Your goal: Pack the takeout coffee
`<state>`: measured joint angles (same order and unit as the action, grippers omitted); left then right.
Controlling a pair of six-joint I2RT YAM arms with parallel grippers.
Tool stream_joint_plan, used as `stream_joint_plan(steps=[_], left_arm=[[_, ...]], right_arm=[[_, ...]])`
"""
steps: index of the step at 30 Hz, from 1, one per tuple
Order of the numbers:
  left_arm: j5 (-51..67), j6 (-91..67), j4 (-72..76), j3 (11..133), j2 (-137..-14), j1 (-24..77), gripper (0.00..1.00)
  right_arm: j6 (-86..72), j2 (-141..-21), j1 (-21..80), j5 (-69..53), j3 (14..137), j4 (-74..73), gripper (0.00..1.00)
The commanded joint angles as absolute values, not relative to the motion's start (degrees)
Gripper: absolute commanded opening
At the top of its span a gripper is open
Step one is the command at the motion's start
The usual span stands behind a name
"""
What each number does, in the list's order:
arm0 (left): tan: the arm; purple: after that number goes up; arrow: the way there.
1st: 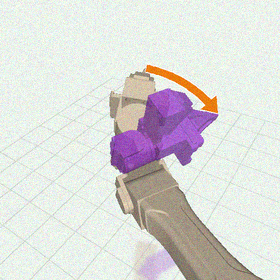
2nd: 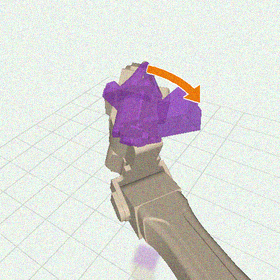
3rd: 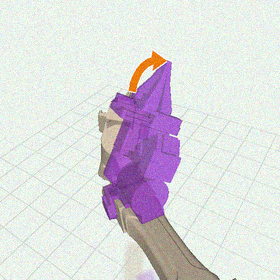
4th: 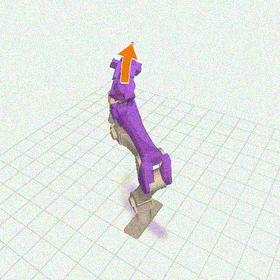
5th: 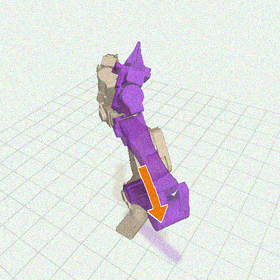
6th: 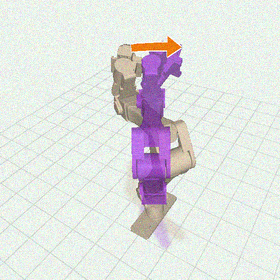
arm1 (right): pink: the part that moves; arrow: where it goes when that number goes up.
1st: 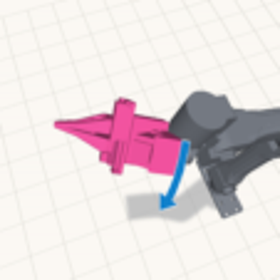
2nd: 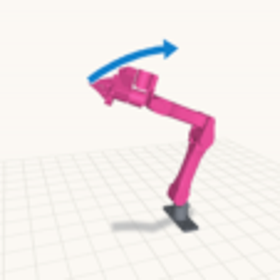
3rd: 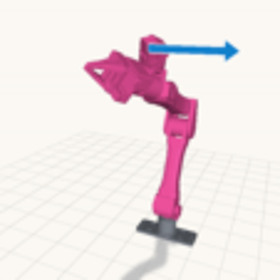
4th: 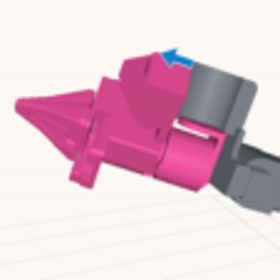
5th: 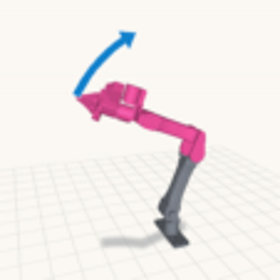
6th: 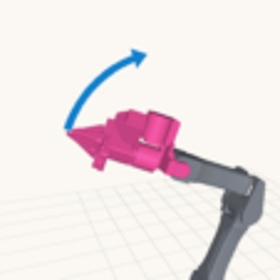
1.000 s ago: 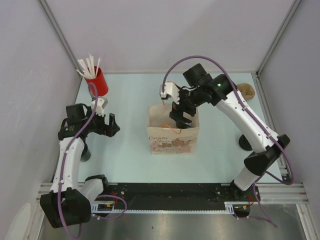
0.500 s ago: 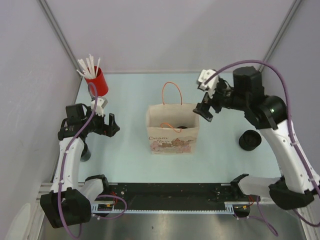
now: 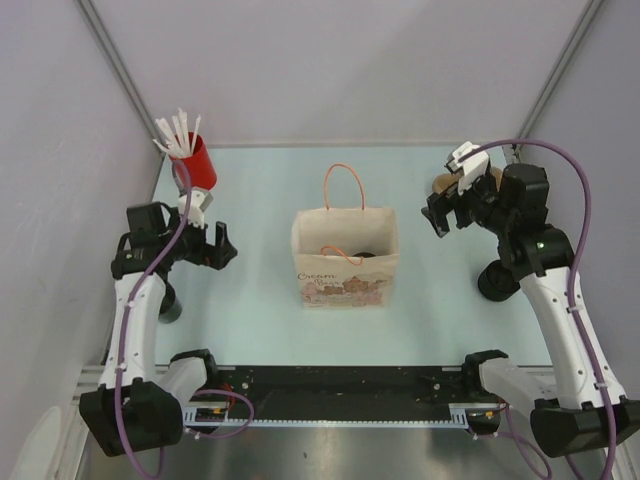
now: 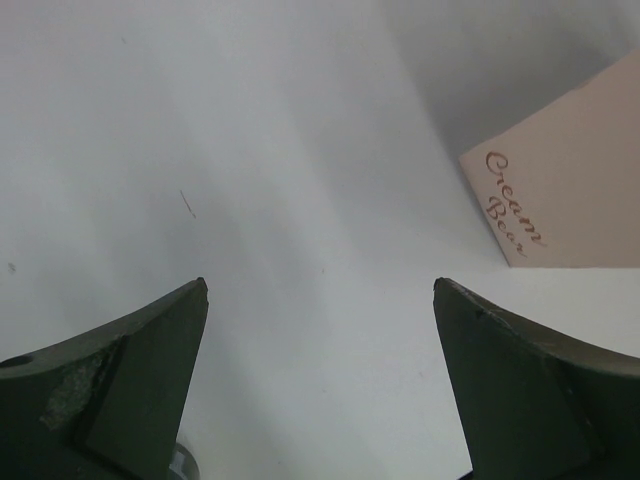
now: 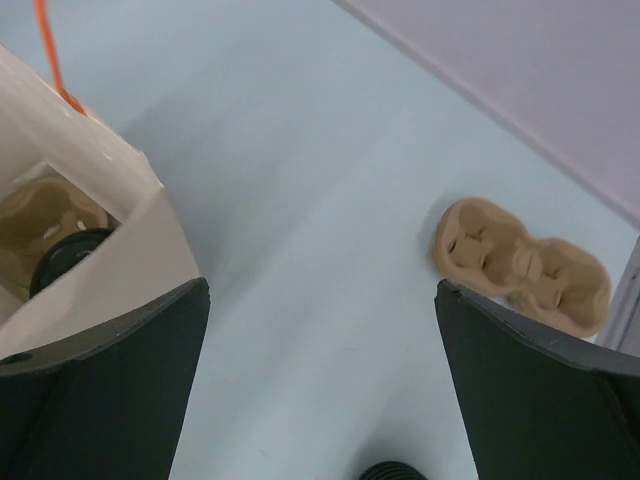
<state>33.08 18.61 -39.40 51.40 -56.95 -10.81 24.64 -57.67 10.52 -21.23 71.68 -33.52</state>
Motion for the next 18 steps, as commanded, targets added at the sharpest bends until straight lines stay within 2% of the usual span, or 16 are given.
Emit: stream_joint_plan(steps=[1, 9, 18], left_arm=[[32.52, 19.95, -39.20, 62.19, -56.86, -11.43, 0.99], [18.83, 10.12, -36.92, 80.32, -68.35, -11.43, 1.00], [19.24, 3.08, -27.87, 92.79, -85.41, -11.51, 0.99]], right_arm=[[20.92, -57.92, 7.48, -24.96, 67.68, -28.30, 1.00], [18.72, -58.45, 4.14, -25.75, 63.02, -24.44, 1.00], [16.79, -57.04, 0.79, -29.62, 59.68, -21.71, 1.00]])
